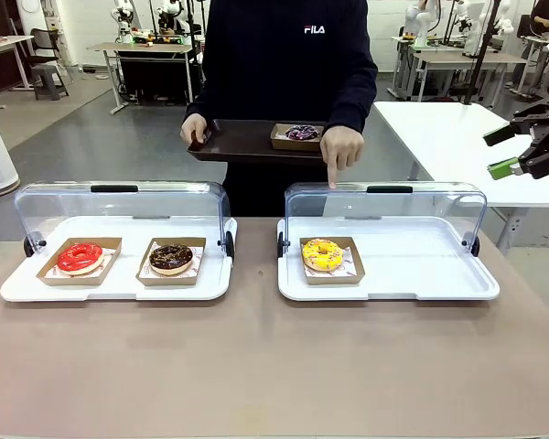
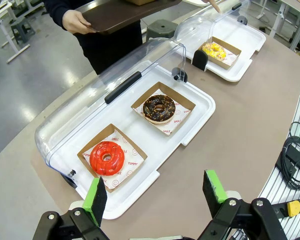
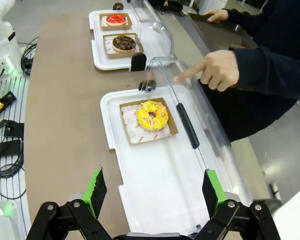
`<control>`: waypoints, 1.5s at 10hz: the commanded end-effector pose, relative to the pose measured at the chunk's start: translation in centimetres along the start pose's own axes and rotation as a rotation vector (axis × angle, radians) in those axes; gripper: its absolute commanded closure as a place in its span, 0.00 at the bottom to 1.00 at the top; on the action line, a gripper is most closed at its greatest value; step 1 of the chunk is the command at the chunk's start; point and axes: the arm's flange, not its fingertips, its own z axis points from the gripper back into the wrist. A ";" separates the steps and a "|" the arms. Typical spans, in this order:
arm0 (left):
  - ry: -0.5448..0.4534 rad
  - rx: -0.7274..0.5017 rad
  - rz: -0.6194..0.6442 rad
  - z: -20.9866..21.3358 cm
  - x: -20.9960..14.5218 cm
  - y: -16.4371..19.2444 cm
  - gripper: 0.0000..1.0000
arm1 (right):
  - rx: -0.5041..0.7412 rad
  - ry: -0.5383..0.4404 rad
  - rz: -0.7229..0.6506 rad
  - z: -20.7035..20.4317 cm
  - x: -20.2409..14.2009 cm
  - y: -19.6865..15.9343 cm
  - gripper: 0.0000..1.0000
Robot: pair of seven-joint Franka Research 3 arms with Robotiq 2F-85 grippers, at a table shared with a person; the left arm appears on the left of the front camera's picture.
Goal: Provide the desired donut to the person.
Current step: Pick up and lift the Paper togo box containing the Donut pointed at by the person.
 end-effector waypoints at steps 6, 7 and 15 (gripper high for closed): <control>-0.006 -0.007 -0.003 0.0 0.0 0.0 0.00 | 0.002 -0.020 0.014 0.0 0.0 -0.1 0.00; -0.006 -0.007 -0.003 0.0 0.0 0.0 0.00 | 0.002 -0.020 0.014 0.0 0.0 -0.1 0.00; -0.006 -0.007 -0.003 0.0 0.0 0.0 0.00 | 0.081 0.381 0.023 -22.7 6.1 7.5 0.00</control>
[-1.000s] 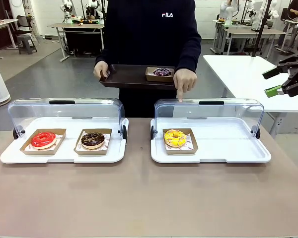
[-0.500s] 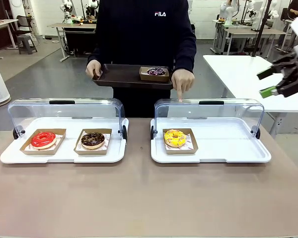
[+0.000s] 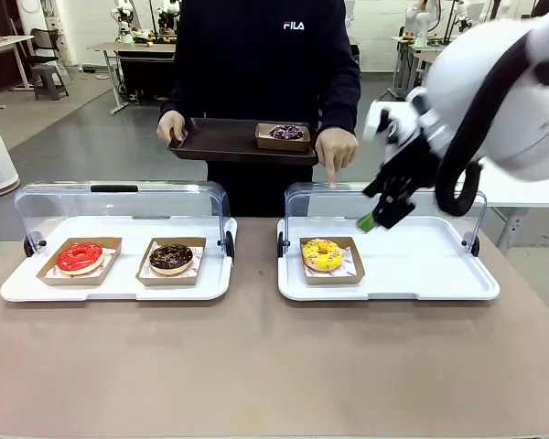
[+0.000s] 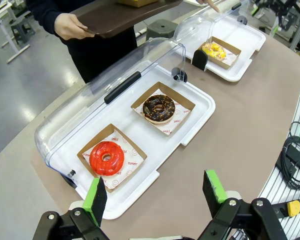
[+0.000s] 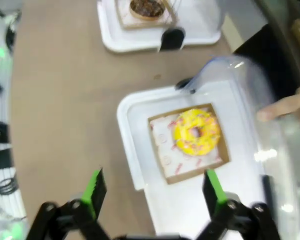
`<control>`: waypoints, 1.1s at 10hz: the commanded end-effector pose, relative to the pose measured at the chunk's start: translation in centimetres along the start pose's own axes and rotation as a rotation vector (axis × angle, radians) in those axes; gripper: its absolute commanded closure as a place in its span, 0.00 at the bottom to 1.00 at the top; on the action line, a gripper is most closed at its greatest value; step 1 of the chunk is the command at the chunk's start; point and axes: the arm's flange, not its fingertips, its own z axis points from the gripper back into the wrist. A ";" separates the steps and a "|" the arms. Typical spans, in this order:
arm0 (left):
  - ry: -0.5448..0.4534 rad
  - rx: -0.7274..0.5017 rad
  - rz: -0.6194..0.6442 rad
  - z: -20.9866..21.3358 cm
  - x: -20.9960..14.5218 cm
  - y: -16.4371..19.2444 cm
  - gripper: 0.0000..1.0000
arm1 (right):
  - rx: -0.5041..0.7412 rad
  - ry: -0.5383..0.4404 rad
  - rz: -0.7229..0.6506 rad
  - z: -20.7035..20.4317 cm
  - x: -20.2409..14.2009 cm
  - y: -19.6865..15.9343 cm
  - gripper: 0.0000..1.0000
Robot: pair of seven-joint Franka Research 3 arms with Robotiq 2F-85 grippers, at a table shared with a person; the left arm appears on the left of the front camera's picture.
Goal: Provide the desired donut to the person.
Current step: Pick up and lift the Paper togo box containing the Donut pointed at by the person.
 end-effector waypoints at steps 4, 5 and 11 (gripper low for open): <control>-0.007 -0.007 -0.002 0.0 -0.1 0.1 0.00 | -0.005 0.136 0.081 -8.9 -1.7 -2.6 0.00; -0.007 -0.007 -0.002 0.0 -0.1 0.1 0.00 | -0.032 0.121 0.088 -10.0 -1.8 -3.1 0.00; -0.007 -0.007 -0.002 0.0 -0.1 0.1 0.00 | 0.029 0.187 0.063 -10.8 -2.0 -3.5 0.00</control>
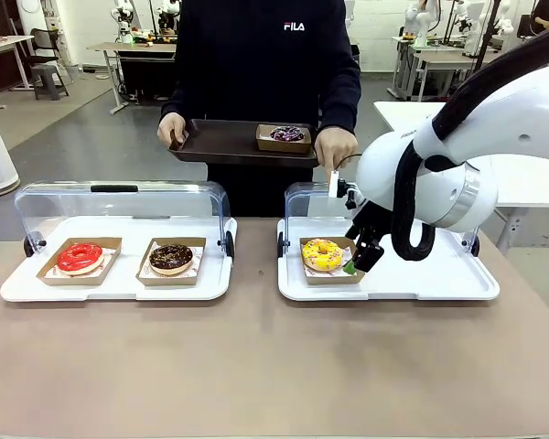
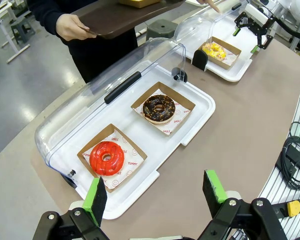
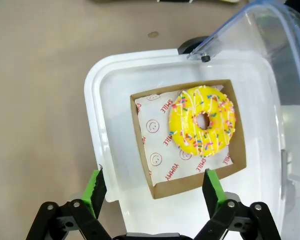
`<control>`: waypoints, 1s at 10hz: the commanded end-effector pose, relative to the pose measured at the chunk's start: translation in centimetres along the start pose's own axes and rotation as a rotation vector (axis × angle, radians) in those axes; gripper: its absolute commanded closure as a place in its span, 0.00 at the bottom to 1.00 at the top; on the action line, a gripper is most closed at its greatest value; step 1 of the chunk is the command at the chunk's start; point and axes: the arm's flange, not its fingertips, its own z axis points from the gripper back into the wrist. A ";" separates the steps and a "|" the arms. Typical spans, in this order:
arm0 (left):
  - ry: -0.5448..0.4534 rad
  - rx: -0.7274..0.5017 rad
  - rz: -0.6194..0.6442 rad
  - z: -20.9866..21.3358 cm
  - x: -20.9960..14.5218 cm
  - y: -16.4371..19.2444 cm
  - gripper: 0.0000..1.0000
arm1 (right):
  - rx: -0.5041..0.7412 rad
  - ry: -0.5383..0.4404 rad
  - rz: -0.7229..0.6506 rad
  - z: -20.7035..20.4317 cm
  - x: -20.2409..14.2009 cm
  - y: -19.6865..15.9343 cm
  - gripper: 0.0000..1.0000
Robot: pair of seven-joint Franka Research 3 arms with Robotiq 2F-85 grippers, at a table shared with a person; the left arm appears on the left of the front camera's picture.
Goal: Provide the desired donut to the person.
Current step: Pick up and lift the Paper togo box containing the Donut pointed at by the person.
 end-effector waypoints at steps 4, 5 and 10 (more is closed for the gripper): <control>-0.006 -0.007 -0.003 0.0 -0.1 0.1 0.00 | 0.008 0.130 0.038 -3.3 -0.2 -0.7 0.00; -0.006 -0.007 -0.003 0.0 -0.1 0.1 0.00 | 0.012 0.152 0.048 -3.3 -0.2 -0.4 0.00; -0.006 -0.007 -0.003 0.0 -0.1 0.1 0.00 | 0.004 0.189 0.073 -4.6 0.3 -0.8 0.54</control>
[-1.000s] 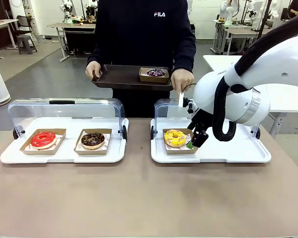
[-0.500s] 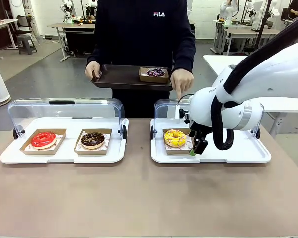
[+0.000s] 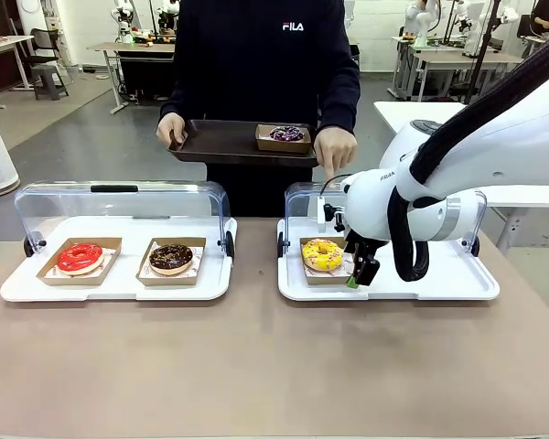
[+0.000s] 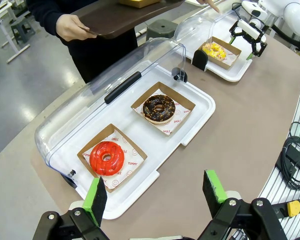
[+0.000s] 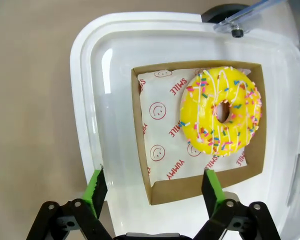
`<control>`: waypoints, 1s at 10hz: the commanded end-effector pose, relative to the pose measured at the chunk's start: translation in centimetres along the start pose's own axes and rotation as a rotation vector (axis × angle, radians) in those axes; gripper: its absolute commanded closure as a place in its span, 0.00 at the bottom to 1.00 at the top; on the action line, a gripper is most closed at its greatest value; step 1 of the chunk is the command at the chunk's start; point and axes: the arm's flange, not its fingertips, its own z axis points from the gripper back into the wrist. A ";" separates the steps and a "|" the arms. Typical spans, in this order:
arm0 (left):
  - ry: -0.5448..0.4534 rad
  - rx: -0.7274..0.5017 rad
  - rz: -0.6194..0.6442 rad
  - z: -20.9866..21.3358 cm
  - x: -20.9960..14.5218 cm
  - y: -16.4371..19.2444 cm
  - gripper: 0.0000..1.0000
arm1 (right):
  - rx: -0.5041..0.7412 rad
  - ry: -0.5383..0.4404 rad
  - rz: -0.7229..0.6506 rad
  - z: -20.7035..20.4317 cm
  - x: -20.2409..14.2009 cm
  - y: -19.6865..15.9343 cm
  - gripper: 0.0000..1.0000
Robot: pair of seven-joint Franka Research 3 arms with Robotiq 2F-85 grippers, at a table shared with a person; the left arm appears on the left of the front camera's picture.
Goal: Provide the desired donut to the person.
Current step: Pick up and lift the Paper togo box containing the Donut pointed at by the person.
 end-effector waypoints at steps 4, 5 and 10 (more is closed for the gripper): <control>-0.006 -0.007 -0.003 0.0 -0.1 0.1 0.00 | -0.021 0.043 -0.018 -0.8 -0.1 -0.8 1.00; -0.006 -0.007 -0.003 0.0 -0.1 0.1 0.00 | -0.025 0.056 -0.019 -1.1 -0.1 -1.0 0.83; -0.006 -0.007 -0.003 0.0 -0.1 0.1 0.00 | -0.003 0.068 -0.013 -1.9 0.1 -1.5 1.00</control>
